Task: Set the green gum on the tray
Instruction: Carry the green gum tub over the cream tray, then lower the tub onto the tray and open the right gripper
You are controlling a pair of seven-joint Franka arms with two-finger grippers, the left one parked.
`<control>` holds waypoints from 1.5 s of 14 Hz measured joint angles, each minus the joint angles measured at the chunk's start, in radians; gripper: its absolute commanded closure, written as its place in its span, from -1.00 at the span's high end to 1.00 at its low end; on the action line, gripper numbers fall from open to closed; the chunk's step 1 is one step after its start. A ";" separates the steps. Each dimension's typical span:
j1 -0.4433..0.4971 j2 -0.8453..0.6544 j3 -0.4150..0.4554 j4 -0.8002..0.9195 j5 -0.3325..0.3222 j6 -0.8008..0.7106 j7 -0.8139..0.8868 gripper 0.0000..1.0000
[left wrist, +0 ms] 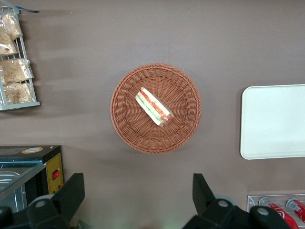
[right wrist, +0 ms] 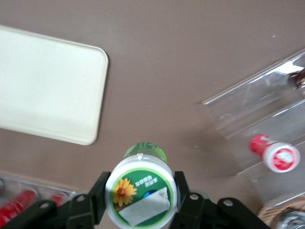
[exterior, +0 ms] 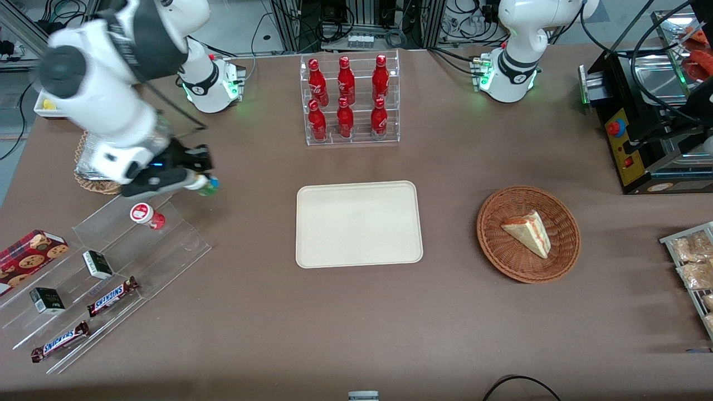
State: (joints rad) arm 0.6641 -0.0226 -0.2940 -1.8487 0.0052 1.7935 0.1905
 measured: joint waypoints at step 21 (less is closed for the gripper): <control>0.368 0.712 0.032 0.331 0.043 0.455 0.724 -1.00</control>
State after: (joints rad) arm 1.0323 0.6895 -0.2618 -1.5173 0.0487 2.2485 0.9142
